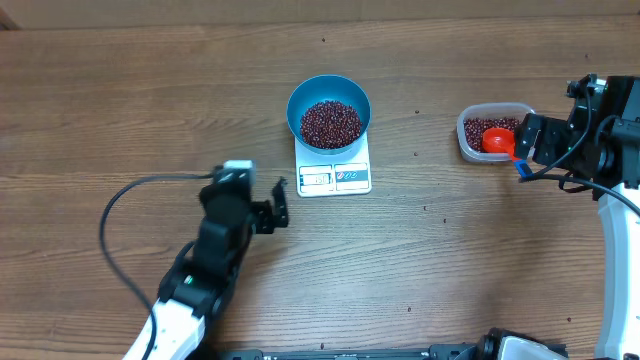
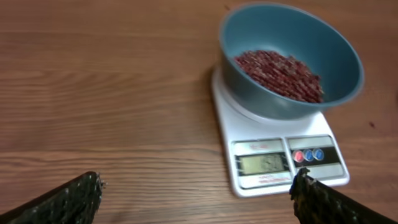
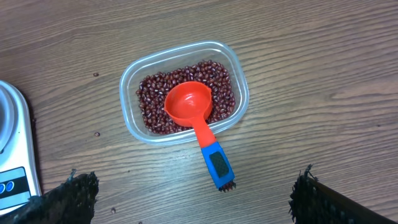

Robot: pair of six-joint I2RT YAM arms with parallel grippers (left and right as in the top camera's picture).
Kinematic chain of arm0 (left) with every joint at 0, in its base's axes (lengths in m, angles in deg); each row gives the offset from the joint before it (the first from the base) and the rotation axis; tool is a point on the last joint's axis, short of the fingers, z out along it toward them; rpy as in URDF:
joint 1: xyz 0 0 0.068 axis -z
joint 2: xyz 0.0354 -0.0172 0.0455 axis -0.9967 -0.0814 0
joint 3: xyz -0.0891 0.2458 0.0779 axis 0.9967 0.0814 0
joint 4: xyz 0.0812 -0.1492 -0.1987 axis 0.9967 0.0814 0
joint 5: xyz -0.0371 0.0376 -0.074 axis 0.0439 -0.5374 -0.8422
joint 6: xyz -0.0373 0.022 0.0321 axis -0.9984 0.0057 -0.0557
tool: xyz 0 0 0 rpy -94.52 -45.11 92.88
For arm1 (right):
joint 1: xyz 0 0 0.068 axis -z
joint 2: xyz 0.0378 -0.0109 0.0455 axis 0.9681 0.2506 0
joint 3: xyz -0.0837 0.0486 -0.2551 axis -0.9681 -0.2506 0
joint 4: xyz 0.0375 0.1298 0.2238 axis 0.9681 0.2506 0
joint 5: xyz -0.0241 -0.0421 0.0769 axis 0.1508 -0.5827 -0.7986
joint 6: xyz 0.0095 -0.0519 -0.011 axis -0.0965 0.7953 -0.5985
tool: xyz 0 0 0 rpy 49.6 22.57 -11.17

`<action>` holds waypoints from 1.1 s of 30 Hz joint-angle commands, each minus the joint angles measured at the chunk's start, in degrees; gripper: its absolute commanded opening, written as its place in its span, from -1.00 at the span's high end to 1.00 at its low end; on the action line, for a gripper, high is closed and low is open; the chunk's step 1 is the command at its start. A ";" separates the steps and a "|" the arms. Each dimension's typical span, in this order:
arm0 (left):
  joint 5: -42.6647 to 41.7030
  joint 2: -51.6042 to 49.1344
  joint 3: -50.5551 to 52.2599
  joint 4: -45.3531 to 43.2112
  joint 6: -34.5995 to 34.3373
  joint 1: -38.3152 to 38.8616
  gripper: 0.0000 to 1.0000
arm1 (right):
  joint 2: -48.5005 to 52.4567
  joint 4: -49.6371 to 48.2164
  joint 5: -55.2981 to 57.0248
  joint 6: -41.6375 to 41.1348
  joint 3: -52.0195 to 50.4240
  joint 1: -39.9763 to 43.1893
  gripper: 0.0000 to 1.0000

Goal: Scoop item into bowl and weigh 150g on scale

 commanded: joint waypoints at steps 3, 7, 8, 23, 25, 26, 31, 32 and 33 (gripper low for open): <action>-3.17 12.22 10.21 -7.98 5.68 -6.29 -0.99 | -0.72 -0.24 0.24 0.24 1.57 -0.09 -1.00; -3.50 21.75 15.34 -10.25 6.56 -9.64 -0.99 | -0.72 -0.24 0.24 0.24 1.57 -0.09 -1.00; -3.87 25.00 17.16 -11.56 7.45 -10.62 -0.99 | -0.72 -0.24 0.24 0.24 1.57 -0.09 -1.00; -12.76 46.40 24.92 -1.60 11.93 -20.92 -0.99 | -0.72 -0.24 0.24 0.24 1.57 -0.09 -1.00; -12.79 48.19 24.92 2.10 12.87 -20.94 -0.99 | -0.72 -0.24 0.24 0.24 1.57 -0.09 -1.00; -12.87 50.12 24.92 4.74 13.84 -21.09 -0.99 | -0.72 -0.24 0.24 0.24 1.57 -0.09 -1.00; -14.23 53.79 24.92 4.61 16.85 -21.94 -0.99 | -0.72 -0.24 0.24 0.24 1.57 -0.09 -1.00; -14.21 54.60 24.92 4.61 16.85 -21.94 -0.99 | -0.72 -0.24 0.24 0.24 1.57 -0.09 -1.00; -14.21 54.75 24.92 4.50 16.96 -21.92 -0.99 | -0.72 -0.24 0.24 0.24 1.57 -0.09 -1.00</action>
